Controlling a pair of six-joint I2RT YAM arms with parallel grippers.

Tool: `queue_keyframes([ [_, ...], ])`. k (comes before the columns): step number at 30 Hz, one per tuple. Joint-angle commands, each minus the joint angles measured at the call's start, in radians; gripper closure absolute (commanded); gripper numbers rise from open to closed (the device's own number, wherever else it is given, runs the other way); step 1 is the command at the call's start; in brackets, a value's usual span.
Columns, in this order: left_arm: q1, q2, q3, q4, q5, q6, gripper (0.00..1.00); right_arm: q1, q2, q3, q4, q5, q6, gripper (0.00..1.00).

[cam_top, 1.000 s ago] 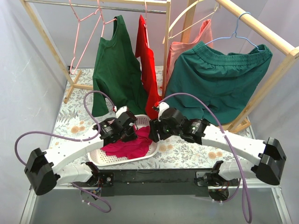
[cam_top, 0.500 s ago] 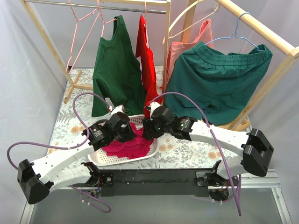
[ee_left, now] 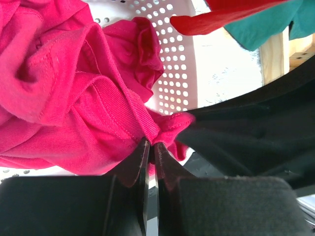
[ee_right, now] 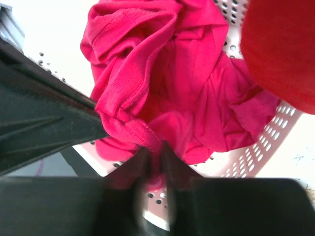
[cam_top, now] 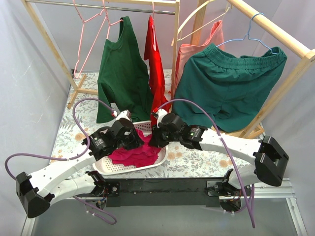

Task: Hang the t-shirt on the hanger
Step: Pick up the T-shirt and place it in the bin.

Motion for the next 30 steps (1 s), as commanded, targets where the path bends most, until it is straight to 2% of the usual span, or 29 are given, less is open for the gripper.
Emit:
queue_keyframes([
  [1, 0.000, -0.048, 0.041, -0.003, 0.009, 0.008, 1.00, 0.007, -0.052, 0.045, -0.010, 0.065, 0.003, 0.96],
  [3, 0.002, -0.051, 0.041, -0.033, -0.013, -0.004, 0.94, 0.007, -0.077, 0.103, -0.089, 0.169, 0.008, 0.99],
  [4, 0.002, -0.048, 0.044, -0.055, -0.036, -0.010, 0.82, 0.007, -0.086, 0.137, -0.147, 0.223, 0.010, 0.99],
  [5, 0.002, -0.044, 0.057, -0.110, -0.100, -0.062, 0.70, 0.007, -0.097, 0.180, -0.298, 0.298, 0.011, 0.99],
  [6, 0.002, -0.044, 0.064, -0.141, -0.120, -0.076, 0.59, 0.007, -0.109, 0.180, -0.316, 0.320, 0.014, 0.99],
  [7, 0.000, -0.037, 0.069, -0.152, -0.163, -0.093, 0.57, 0.007, -0.117, 0.174, -0.333, 0.331, 0.016, 0.99],
  [11, 0.002, 0.001, 0.084, -0.198, -0.237, -0.122, 0.52, 0.007, -0.163, 0.156, -0.373, 0.380, 0.019, 0.99],
  [14, 0.002, 0.047, 0.077, -0.195, -0.240, -0.098, 0.53, 0.005, -0.181, 0.157, -0.385, 0.392, 0.010, 0.99],
  [21, 0.002, 0.100, 0.067, -0.057, -0.211, -0.015, 0.54, 0.007, -0.177, 0.148, -0.385, 0.355, 0.007, 0.99],
  [30, 0.002, 0.173, 0.118, -0.084, -0.306, -0.015, 0.57, 0.007, -0.192, 0.133, -0.385, 0.351, 0.016, 0.99],
])
